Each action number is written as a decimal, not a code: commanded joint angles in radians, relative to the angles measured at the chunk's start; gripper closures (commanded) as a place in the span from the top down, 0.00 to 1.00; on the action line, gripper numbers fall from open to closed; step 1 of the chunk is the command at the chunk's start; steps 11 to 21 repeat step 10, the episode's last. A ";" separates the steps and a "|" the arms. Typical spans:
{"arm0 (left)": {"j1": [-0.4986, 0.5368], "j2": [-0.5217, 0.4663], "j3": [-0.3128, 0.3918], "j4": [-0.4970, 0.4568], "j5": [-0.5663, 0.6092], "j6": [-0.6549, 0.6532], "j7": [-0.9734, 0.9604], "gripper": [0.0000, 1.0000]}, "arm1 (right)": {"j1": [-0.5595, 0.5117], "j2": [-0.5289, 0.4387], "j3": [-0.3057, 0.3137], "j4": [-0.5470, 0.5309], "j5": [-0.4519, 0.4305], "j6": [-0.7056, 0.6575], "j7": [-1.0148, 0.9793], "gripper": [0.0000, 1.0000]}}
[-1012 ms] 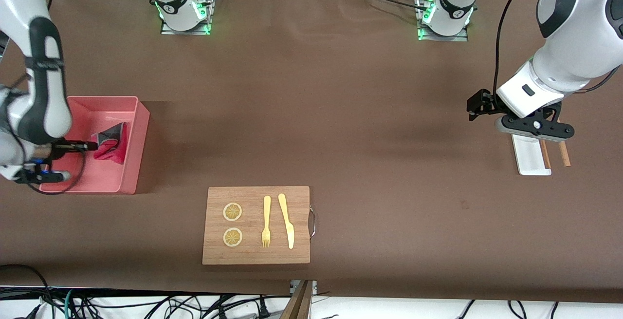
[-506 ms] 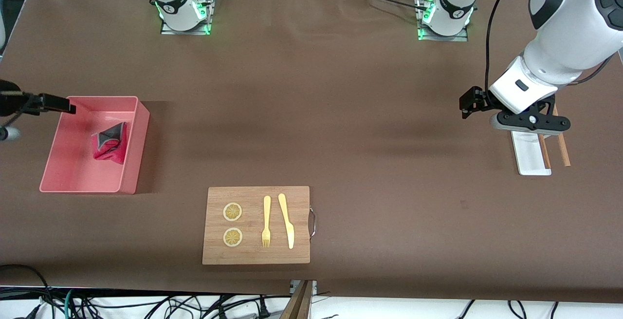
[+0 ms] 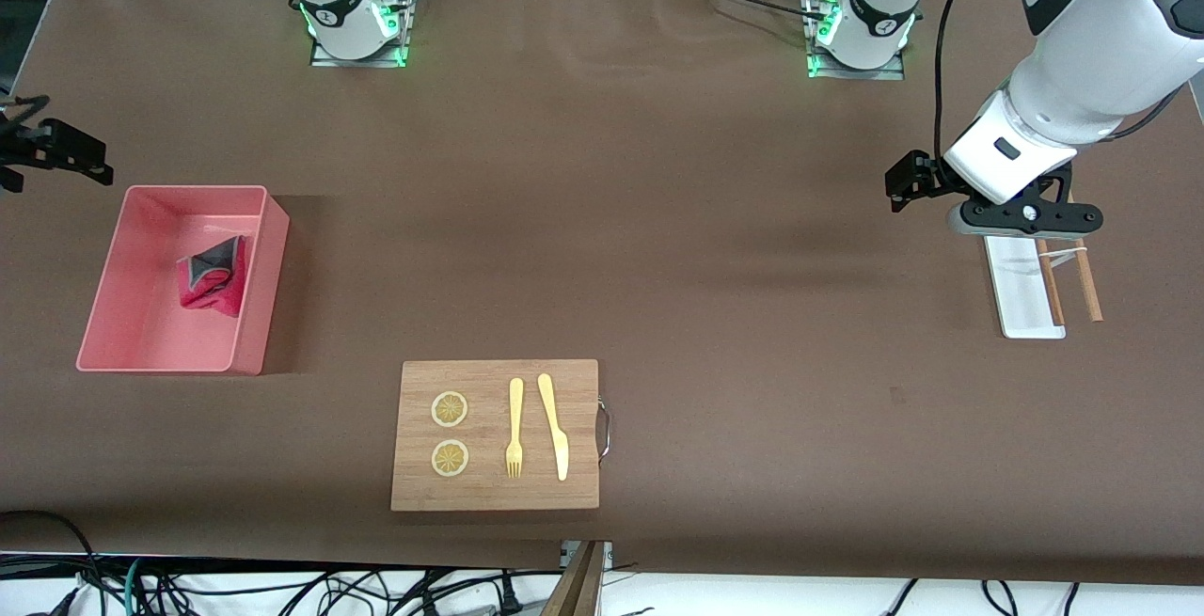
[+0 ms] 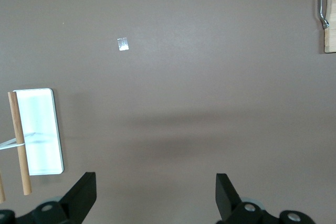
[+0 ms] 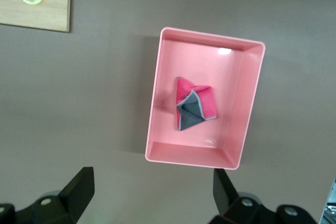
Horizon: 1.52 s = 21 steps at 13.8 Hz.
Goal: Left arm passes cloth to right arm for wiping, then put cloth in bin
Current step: 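Open the right gripper and raise it away from the bin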
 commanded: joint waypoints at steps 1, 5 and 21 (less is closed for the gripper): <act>0.011 -0.003 -0.004 0.003 -0.014 0.006 -0.001 1.00 | -0.030 -0.046 0.027 -0.024 -0.010 0.006 0.006 1.00; 0.038 0.029 0.005 0.001 -0.100 0.098 0.005 1.00 | -0.032 -0.062 0.055 -0.027 0.021 -0.083 0.139 1.00; 0.106 0.170 0.008 0.148 0.041 0.098 -0.001 1.00 | -0.032 -0.046 0.051 -0.016 0.070 -0.098 0.141 1.00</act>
